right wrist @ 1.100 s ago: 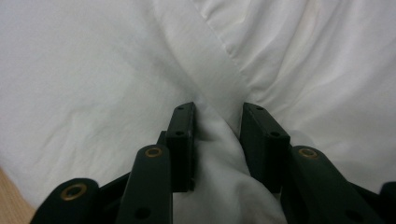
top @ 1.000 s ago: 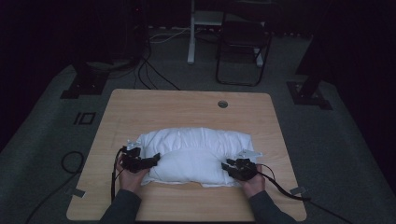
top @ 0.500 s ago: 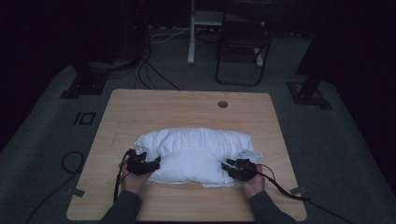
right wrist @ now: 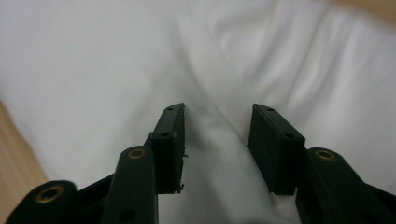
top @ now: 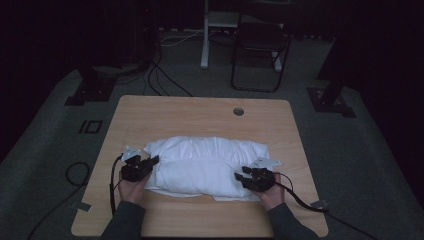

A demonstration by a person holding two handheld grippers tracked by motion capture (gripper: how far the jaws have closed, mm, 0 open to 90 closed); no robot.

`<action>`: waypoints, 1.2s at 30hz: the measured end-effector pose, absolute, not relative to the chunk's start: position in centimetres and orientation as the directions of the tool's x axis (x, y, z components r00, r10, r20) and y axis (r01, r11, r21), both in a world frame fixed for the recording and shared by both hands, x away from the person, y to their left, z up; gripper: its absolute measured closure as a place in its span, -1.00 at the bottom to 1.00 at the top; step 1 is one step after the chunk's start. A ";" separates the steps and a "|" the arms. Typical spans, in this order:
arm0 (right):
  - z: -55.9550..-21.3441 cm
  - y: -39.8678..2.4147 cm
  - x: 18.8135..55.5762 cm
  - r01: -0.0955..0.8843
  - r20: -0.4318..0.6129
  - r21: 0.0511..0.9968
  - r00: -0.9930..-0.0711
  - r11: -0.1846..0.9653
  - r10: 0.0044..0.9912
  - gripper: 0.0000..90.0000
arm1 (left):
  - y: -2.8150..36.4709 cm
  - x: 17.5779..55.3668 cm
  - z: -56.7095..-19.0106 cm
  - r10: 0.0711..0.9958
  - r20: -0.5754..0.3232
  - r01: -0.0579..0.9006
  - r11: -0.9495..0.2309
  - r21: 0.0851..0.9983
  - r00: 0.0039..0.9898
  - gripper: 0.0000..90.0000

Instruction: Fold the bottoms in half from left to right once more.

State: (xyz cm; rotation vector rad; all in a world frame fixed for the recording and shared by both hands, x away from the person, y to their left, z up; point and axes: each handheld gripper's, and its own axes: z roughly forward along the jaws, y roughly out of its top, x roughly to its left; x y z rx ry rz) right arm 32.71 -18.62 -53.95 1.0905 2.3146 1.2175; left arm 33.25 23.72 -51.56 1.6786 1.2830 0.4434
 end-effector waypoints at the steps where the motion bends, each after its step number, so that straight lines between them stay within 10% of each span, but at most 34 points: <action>1: -53.2 -18.4 32.7 0.469 0.082 0.819 -0.664 0.329 0.743 0.21 | 23.7 33.2 -51.0 0.885 -0.240 0.533 -0.011 0.846 0.399 0.90; 22: -54.5 -7.1 35.8 0.454 0.015 0.750 -0.738 0.481 0.674 0.35 | 18.6 34.3 -43.9 0.790 -0.202 0.382 -0.044 0.923 0.578 0.91; 29: -51.5 -10.4 34.0 0.360 -0.069 0.784 -0.759 0.505 0.647 0.08 | 17.8 34.5 -43.9 0.777 -0.199 0.382 -0.058 0.922 0.597 0.91; 36: -53.9 -14.3 34.5 0.481 -0.075 0.706 -0.678 0.519 0.731 0.10 | 17.6 34.1 -43.7 0.779 -0.179 0.375 -0.077 0.924 0.602 0.91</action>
